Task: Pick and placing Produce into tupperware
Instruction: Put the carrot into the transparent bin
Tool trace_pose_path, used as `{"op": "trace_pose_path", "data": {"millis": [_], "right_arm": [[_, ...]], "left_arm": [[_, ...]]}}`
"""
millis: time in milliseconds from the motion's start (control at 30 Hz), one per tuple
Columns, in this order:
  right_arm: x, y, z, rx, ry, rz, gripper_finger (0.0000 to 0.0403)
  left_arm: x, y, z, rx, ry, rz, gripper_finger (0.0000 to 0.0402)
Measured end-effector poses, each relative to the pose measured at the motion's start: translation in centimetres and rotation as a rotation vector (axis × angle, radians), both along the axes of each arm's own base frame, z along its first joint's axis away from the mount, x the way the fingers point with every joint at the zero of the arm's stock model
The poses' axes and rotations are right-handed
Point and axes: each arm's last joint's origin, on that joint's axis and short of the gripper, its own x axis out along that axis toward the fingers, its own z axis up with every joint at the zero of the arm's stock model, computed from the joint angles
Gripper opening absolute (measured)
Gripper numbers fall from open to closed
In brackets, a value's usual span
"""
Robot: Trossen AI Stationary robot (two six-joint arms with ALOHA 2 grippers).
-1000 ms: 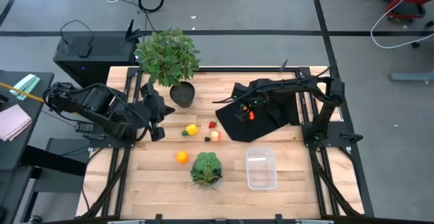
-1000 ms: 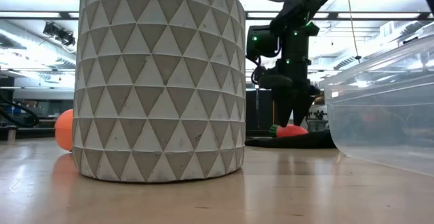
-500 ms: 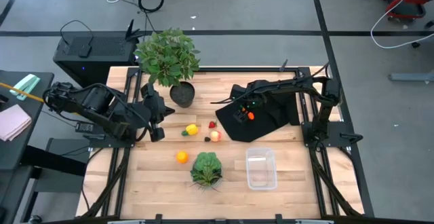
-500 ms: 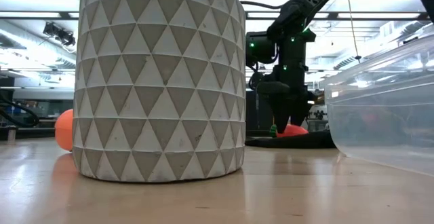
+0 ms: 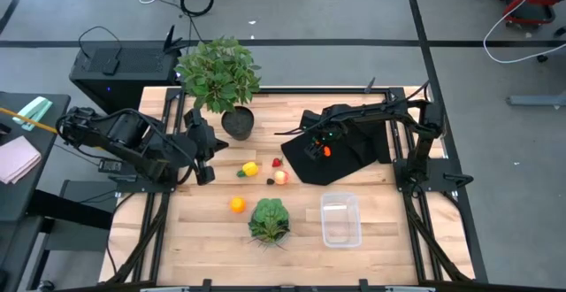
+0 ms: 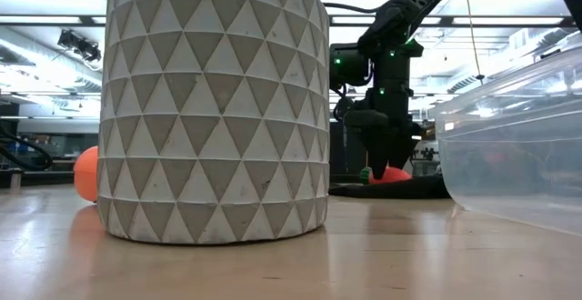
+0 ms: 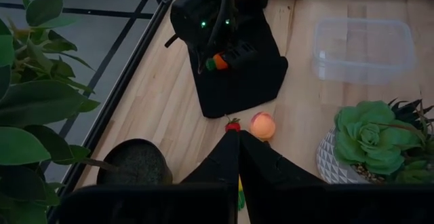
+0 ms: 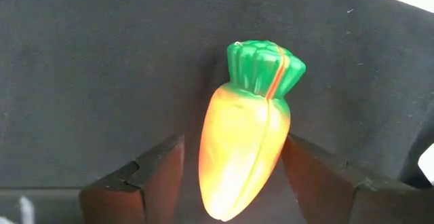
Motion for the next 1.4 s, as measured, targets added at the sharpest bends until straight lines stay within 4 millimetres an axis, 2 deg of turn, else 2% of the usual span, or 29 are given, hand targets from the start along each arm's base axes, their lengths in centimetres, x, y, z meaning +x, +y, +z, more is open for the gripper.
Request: {"op": "trace_pose_path", "data": {"millis": [233,500,767,900,1100,1300,1400], "right_arm": [[0.0,0.0,0.0,0.000,0.000,0.000,0.0212],[0.0,0.0,0.0,-0.001,-0.002,0.001,0.0187],[-0.4,0.1,2.1,-0.023,-0.066,0.013,0.0187],[-1.0,0.8,4.0,0.009,-0.129,0.034,0.0186],[-2.2,4.3,8.8,0.165,-0.338,0.170,0.0186],[-5.5,8.6,13.8,0.254,-0.502,0.337,0.0186],[-7.3,10.9,15.6,0.293,-0.556,0.420,0.0185]], "left_arm": [[0.0,0.0,0.0,0.000,0.000,-0.001,0.0022],[0.0,0.0,0.0,0.004,0.002,-0.003,0.0011],[0.0,0.0,0.0,0.005,0.002,-0.004,0.0021],[0.0,0.0,0.0,0.005,0.003,-0.005,0.0019],[0.0,0.0,0.0,0.011,0.005,-0.009,0.0011],[0.0,0.0,0.0,0.014,0.007,-0.012,0.0018],[0.0,0.0,0.0,0.014,0.007,-0.011,0.0023]]}}
